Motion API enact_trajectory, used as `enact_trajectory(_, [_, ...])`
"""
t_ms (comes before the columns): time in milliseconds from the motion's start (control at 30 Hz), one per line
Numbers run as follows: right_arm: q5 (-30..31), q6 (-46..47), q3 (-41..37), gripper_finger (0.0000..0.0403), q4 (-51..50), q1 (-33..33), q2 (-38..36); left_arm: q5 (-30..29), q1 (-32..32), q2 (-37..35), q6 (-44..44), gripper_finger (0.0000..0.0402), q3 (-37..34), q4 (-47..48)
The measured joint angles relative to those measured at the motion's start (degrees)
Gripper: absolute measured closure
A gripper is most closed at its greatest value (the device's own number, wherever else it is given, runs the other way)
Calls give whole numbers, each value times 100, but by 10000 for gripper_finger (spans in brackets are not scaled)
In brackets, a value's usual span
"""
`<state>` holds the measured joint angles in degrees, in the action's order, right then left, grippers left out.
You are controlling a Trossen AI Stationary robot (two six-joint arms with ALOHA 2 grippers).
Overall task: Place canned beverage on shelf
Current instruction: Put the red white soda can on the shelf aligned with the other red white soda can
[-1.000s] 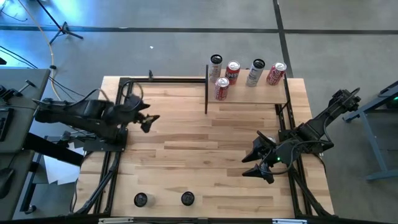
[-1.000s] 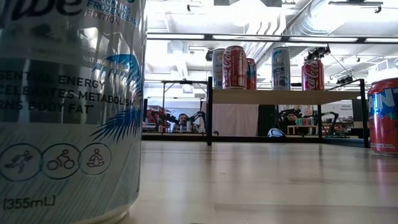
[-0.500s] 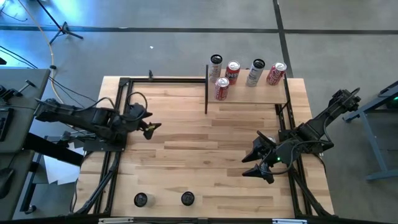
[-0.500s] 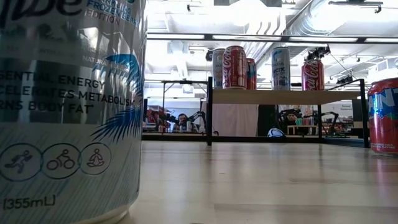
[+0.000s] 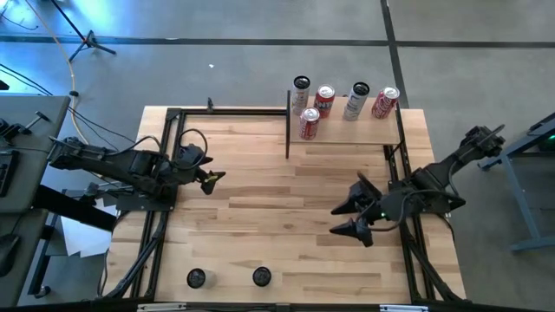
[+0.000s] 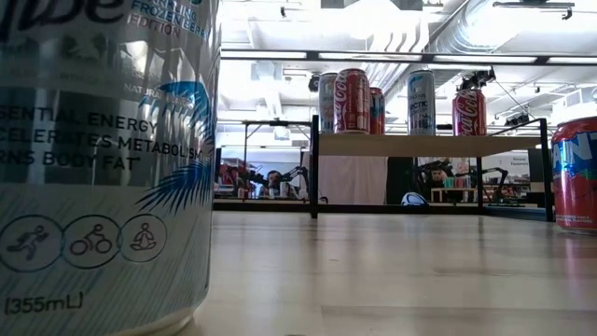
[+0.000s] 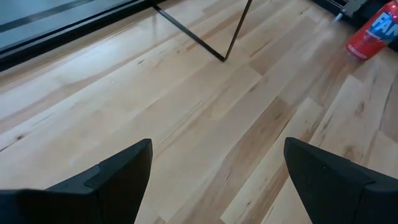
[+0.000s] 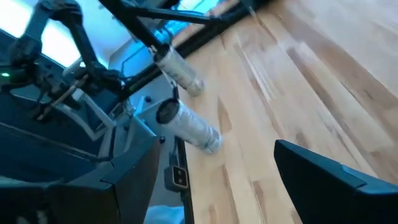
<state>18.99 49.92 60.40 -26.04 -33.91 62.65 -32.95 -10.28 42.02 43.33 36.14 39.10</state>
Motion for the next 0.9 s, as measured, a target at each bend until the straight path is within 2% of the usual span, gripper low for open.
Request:
enact_trajectory(167, [226, -853, 0, 99, 403, 349, 29, -1, 0, -2, 0, 64, 0, 2])
enact_trajectory(267, [725, -1054, 0, 99, 426, 726, 117, 0, 0, 0, 0, 64, 0, 4])
enact_trajectory(367, [1582, -622, 0, 99, 132, 1091, 300, -2, 0, -1, 0, 64, 0, 3])
enact_trajectory(600, [4050, 95, 0, 99, 97, 1568, 904, 0, 2, -1, 0, 64, 0, 4])
enact_trajectory(667, [4488, 367, 0, 99, 115, 1726, 1138, -2, 2, 0, 0, 64, 0, 2])
enact_trajectory(767, [4685, 841, 0, 99, 251, 2031, 1554, 0, 2, -1, 0, 64, 0, 4])
enact_trajectory(900, [4573, 780, -2, 99, 794, 2386, 2175, -1, 2, -2, 0, 64, 0, 2])
